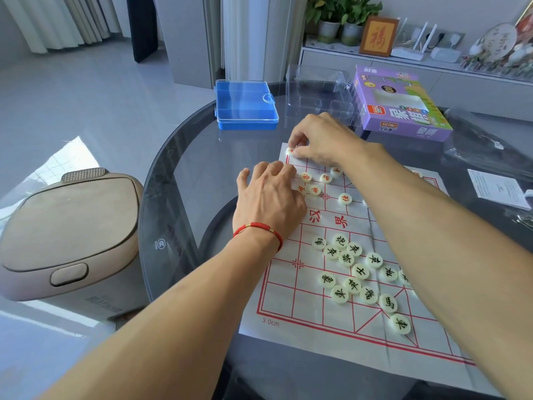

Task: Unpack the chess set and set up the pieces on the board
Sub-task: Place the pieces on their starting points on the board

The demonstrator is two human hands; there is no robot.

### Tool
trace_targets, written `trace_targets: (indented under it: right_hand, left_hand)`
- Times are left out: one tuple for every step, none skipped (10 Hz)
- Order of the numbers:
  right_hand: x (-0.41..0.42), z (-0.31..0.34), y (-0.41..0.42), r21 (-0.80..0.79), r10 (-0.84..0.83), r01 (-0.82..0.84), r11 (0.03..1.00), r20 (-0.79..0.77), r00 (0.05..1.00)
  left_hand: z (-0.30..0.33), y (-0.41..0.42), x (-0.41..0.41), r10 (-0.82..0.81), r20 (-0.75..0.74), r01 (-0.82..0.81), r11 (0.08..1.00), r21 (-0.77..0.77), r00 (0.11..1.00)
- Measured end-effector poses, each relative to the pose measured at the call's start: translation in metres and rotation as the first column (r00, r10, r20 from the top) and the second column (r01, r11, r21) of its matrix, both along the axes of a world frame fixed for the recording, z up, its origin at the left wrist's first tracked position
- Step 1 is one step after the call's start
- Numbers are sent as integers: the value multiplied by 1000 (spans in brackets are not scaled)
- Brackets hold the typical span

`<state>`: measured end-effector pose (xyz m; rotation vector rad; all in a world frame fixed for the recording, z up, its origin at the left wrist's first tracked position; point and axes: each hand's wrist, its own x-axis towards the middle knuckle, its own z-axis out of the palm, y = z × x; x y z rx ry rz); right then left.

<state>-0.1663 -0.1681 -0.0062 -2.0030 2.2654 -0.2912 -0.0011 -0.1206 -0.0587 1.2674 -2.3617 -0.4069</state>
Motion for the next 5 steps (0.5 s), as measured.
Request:
trace_targets:
  right_hand:
    - [2, -1, -1, -10, -10, 9, 1000, -31, 999]
    - [2, -3, -3, -11, -10, 9, 1000, -59, 998]
    - [2, -4, -2, -12, -5, 4, 1000, -60, 998]
    - [2, -4, -3, -16, 12, -14, 1000, -77, 997]
    - [0, 0, -1, -9, 30, -31, 999, -106, 994]
  left_hand:
    - [0, 0, 0, 1, -1, -1, 1000, -7, 1000]
    - [0, 0, 0, 3, -1, -3, 1000, -6, 1000]
    - [-1, -1, 0, 2, 0, -2, 1000, -10, 1000]
    - [-1, -1, 0, 3, 1, -3, 1000, -13, 1000]
    - [0, 0, 0, 3, -2, -3, 1000, -13, 1000]
